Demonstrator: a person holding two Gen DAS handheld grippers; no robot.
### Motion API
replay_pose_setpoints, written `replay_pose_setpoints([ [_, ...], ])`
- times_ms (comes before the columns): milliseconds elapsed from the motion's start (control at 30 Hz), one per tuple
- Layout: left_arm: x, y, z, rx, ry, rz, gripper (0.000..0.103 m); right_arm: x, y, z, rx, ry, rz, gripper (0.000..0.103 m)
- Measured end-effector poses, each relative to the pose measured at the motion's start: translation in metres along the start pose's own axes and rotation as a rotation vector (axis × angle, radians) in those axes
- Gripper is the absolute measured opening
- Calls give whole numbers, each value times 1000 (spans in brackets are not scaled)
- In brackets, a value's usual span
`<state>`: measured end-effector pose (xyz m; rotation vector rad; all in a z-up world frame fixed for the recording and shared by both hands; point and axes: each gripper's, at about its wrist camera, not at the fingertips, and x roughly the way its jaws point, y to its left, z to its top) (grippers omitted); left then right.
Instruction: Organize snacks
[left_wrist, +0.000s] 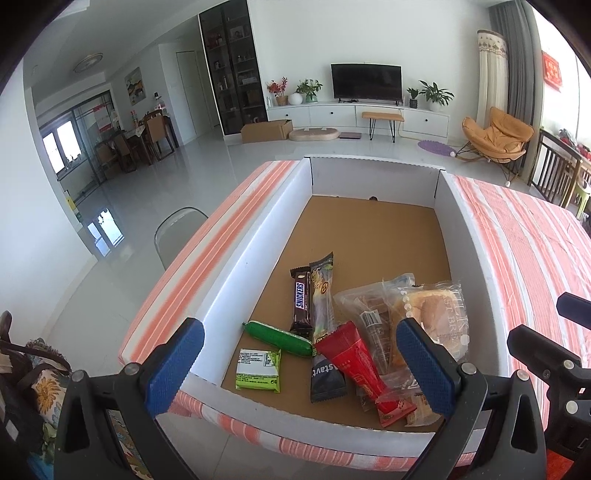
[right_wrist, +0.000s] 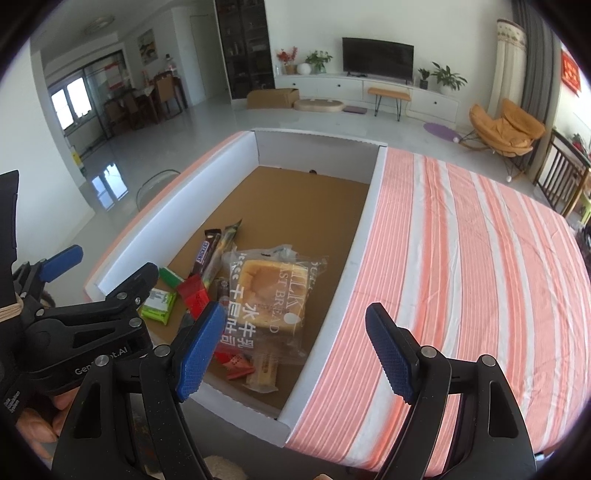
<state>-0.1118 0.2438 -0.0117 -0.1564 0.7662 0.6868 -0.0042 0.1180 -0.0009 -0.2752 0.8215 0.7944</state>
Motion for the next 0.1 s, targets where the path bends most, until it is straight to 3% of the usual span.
replay_pose_setpoints([
  [100, -1, 1, -2, 0, -12, 9, 103, 2, 3, 0, -6, 0, 5, 82],
])
